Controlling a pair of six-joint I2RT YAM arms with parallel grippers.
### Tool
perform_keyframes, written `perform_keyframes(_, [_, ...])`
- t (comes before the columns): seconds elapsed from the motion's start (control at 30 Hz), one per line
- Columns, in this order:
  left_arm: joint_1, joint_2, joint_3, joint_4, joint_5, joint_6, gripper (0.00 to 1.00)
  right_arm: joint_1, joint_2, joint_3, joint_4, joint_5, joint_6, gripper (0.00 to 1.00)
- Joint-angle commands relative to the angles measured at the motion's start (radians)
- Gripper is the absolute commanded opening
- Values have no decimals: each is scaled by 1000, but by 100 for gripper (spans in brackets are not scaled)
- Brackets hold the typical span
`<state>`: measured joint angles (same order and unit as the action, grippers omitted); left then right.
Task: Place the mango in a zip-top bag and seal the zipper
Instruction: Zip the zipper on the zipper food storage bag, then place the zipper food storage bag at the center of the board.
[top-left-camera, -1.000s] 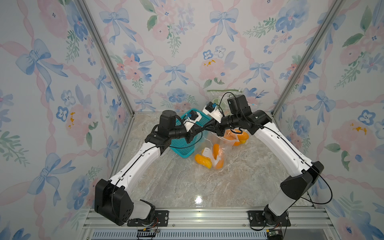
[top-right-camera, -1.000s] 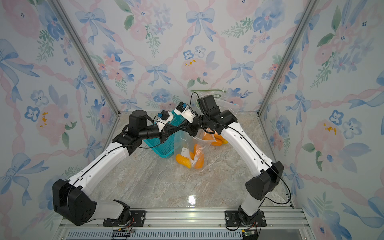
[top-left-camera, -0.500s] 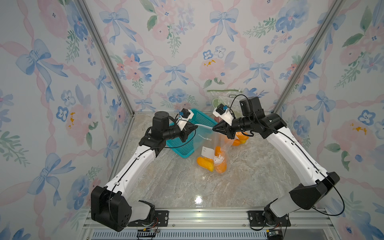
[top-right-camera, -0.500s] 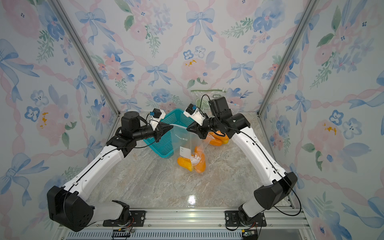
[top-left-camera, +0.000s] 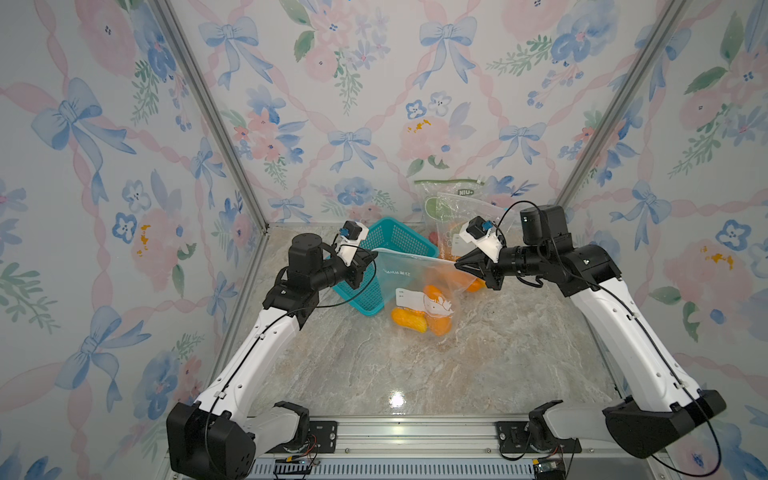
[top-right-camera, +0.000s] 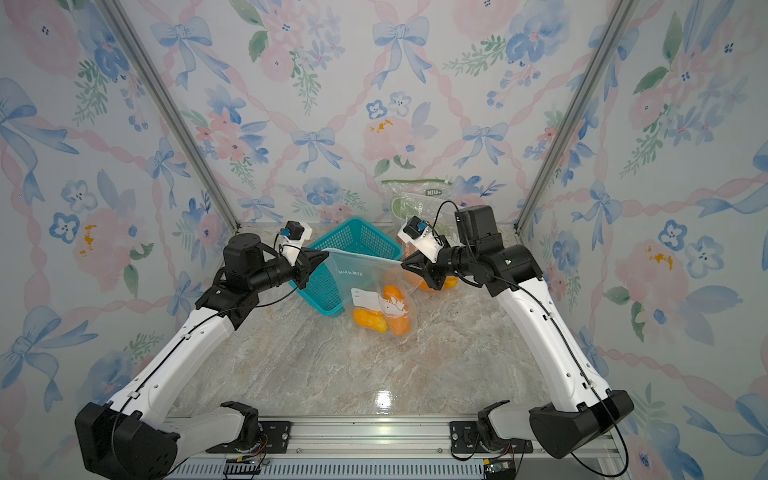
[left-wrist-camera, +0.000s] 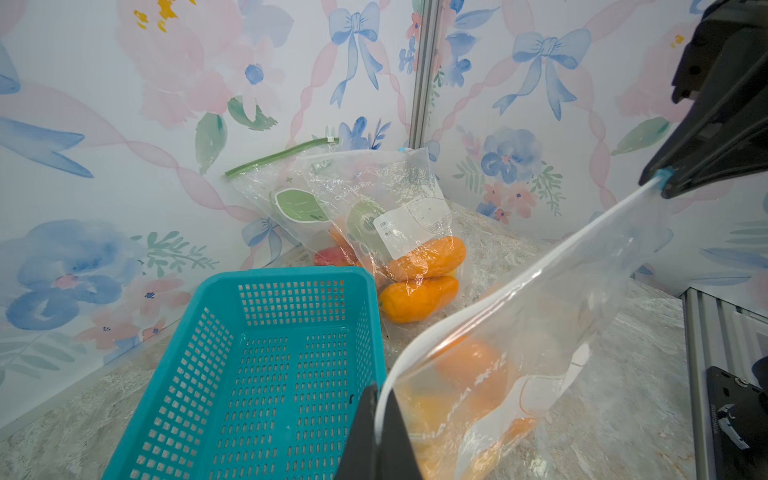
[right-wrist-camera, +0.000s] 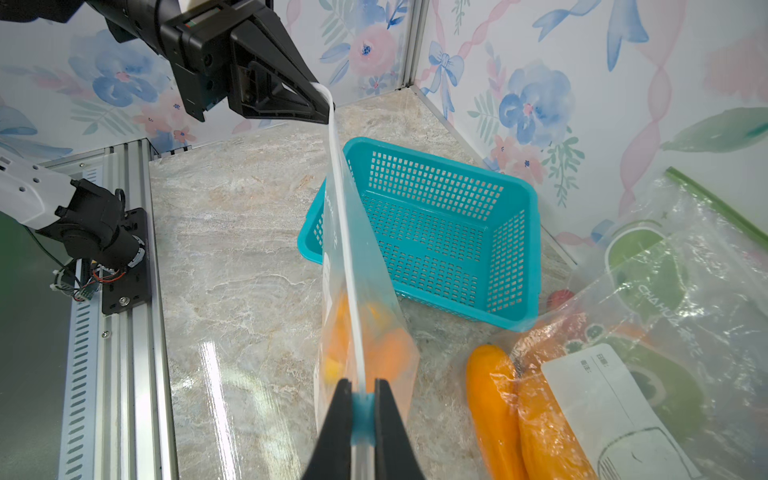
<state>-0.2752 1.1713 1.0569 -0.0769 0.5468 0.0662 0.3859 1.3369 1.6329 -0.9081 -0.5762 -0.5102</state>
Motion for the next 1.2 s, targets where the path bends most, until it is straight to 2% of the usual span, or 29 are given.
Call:
perform_keyframes(0.0, [45,-37,-22,-22,-124,-32,0,-26,-35,-10,-67,16,-15,0])
perform_keyframes(0.23, [45,-122,-55,-24,-128,-87,0,-37,-34,-4,-47,31,0,0])
perform_keyframes(0.47, [45,-165,-95,-24,-156,-125,0,-30,-19,-24,79,12,88,0])
perform_keyframes(0.73, [42,-66,-86,-11,-180,-173,0,-22,73,-40,328,60,261,0])
perform_keyframes(1.03, [43,69,-40,40,-248,-195,0,-18,296,81,368,166,339,1])
perform_keyframes(1.17, [42,137,-21,51,-252,-211,0,-19,376,118,354,190,353,10])
